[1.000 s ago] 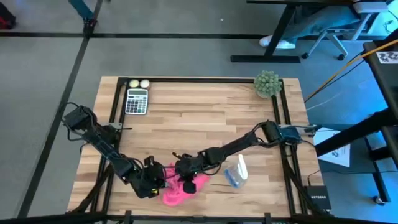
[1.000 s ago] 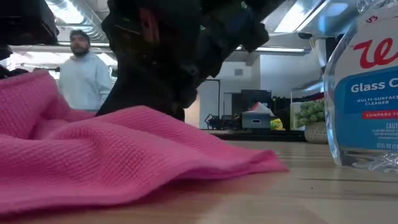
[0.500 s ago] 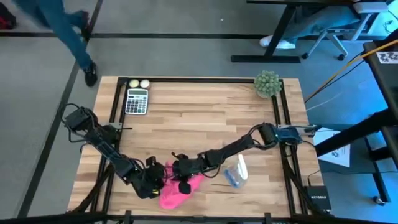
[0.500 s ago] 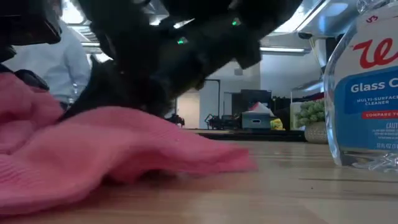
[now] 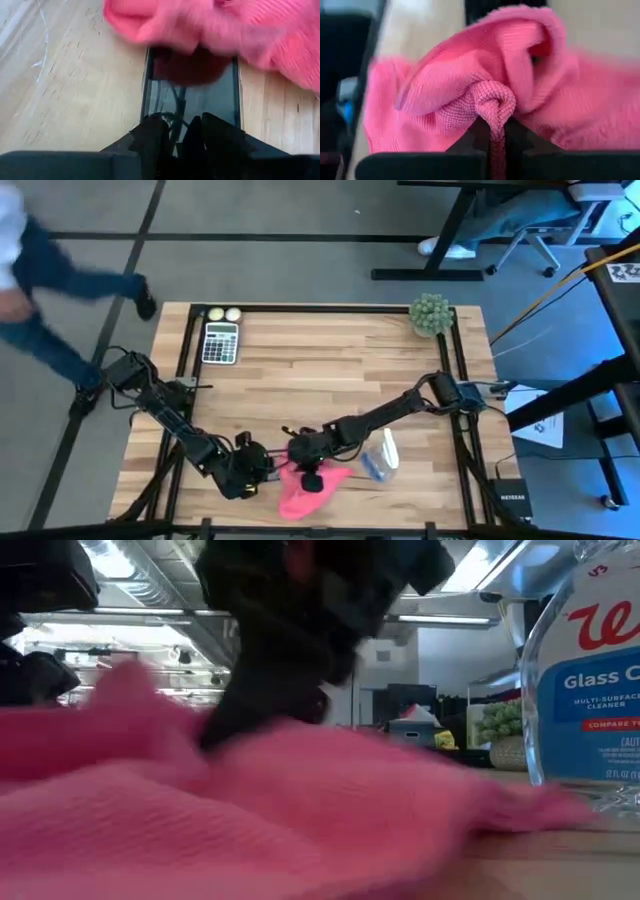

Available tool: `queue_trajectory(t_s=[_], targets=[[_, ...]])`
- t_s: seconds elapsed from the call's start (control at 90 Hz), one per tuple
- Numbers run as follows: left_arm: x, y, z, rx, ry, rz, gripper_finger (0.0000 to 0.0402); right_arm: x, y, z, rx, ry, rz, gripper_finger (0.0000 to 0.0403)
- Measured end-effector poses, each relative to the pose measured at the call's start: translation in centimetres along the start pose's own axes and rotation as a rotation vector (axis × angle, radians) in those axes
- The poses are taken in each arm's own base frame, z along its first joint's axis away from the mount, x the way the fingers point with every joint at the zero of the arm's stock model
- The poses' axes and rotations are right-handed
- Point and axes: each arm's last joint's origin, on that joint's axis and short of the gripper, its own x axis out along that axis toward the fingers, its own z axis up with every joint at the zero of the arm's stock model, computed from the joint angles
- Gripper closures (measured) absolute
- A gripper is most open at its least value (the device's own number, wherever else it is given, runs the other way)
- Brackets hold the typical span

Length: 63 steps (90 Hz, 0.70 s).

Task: Apply microfiber cloth
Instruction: Wipe the black cellphone with the pink microfiber cloth

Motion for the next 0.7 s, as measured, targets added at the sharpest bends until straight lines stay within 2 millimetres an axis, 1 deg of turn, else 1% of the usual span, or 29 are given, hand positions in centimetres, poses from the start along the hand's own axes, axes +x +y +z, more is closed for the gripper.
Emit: queue_trajectory(t_s=[0.056, 0.122, 0.156, 0.222, 0.311, 0.389, 0.478, 0.578, 0.7], targets=[[0.0, 0.0, 0.0, 0.000, 0.000, 0.000, 0.0273, -0.1, 0.4, 1.2, -0.010, -0.131, 0.011, 0.0400], [0.0, 0.0, 0.0, 0.000, -0.001, 0.000, 0.0273, 0.8, 0.5, 1.9, -0.016, -0.273, 0.031, 0.0400], [0.0, 0.0, 0.0, 0.000, -0.002, 0.000, 0.0273, 1.4, 0.3, 1.7, -0.017, -0.302, 0.040, 0.0400], [0.0, 0.0, 0.0, 0.001, -0.002, 0.000, 0.0273, 3.3, -0.4, 0.5, -0.012, -0.313, 0.044, 0.0400], [0.0, 0.0, 0.0, 0.004, -0.003, 0.000, 0.0273, 4.7, -1.5, -1.4, 0.031, -0.216, 0.004, 0.0400], [0.0, 0.0, 0.0, 0.004, -0.002, 0.001, 0.0273, 5.0, -1.8, -2.1, 0.067, -0.131, -0.026, 0.0400], [0.0, 0.0, 0.0, 0.007, -0.001, 0.001, 0.0273, 4.7, -1.8, -2.7, 0.090, -0.021, -0.033, 0.0400], [0.0, 0.0, 0.0, 0.006, 0.003, 0.001, 0.0273, 3.7, -1.7, -2.9, 0.093, 0.099, -0.012, 0.0400], [0.0, 0.0, 0.0, 0.019, 0.005, 0.000, 0.0273, 2.2, -1.2, -2.6, 0.108, 0.171, 0.026, 0.0400]])
